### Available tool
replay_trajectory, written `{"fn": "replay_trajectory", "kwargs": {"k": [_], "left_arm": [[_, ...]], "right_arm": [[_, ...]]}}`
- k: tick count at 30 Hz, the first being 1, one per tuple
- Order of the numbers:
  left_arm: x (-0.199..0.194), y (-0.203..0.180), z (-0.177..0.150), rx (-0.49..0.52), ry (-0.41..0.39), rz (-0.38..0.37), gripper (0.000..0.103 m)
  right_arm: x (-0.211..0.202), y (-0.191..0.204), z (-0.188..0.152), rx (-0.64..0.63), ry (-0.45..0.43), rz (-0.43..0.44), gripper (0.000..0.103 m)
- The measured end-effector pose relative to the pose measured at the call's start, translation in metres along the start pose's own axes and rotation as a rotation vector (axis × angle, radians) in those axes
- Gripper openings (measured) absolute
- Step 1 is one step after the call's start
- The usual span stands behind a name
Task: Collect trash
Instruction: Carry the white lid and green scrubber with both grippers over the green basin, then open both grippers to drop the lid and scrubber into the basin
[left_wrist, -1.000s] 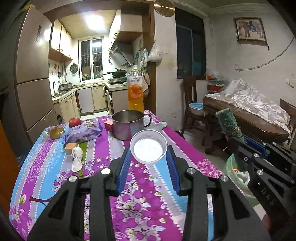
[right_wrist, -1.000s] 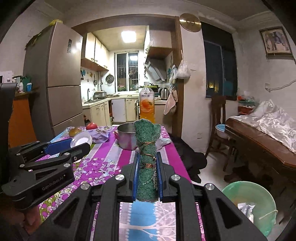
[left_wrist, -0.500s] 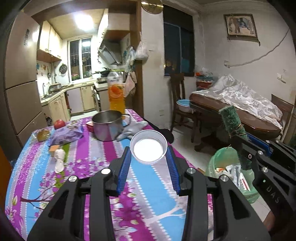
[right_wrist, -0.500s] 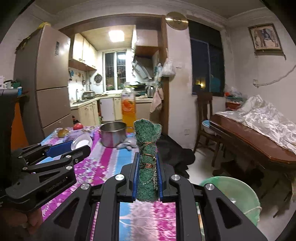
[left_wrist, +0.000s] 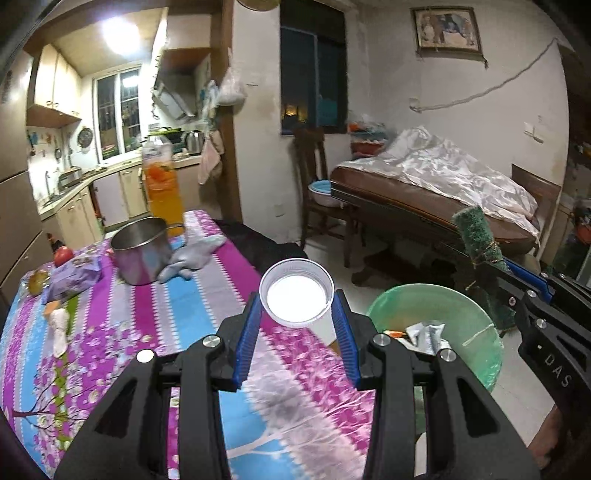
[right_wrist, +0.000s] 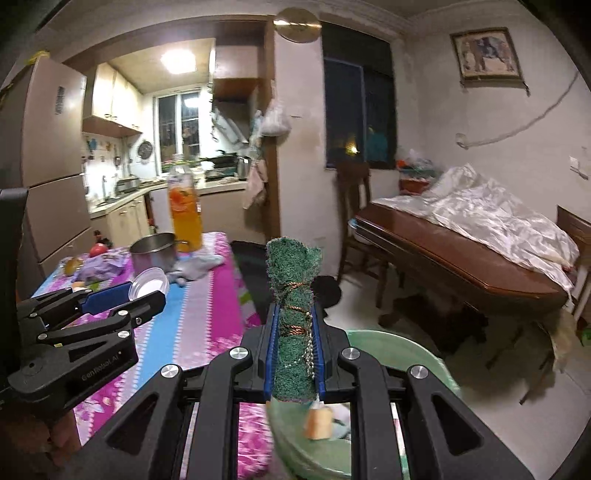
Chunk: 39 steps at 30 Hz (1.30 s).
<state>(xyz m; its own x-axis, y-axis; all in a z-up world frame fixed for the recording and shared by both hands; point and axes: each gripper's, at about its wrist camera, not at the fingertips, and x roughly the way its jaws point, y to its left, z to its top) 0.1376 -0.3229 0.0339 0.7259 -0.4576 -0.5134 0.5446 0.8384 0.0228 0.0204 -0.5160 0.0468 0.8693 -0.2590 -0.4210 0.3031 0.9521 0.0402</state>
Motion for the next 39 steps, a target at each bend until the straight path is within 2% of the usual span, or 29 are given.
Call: {"fn": "replay_trajectory", "kwargs": {"k": [13, 23, 31, 39], "left_arm": [[0.041, -0.067, 0.008, 0.072, 0.047, -0.068, 0.037], [0.081, -0.099, 0.001, 0.113, 0.151, -0.107, 0.037], [0.104, -0.099, -0.007, 0.112, 0.215, -0.094, 0.037], [0.113, -0.095, -0.006, 0.104, 0.23, -0.08, 0.037]], "right_arm": [[0.037, -0.082, -0.011, 0.067, 0.138, -0.089, 0.017], [0.083, -0.133, -0.025, 0.085, 0.301, -0.1, 0.017], [0.112, -0.159, -0.041, 0.096, 0.404, -0.102, 0.017], [0.123, -0.161, -0.053, 0.104, 0.423, -0.094, 0.017]]}}
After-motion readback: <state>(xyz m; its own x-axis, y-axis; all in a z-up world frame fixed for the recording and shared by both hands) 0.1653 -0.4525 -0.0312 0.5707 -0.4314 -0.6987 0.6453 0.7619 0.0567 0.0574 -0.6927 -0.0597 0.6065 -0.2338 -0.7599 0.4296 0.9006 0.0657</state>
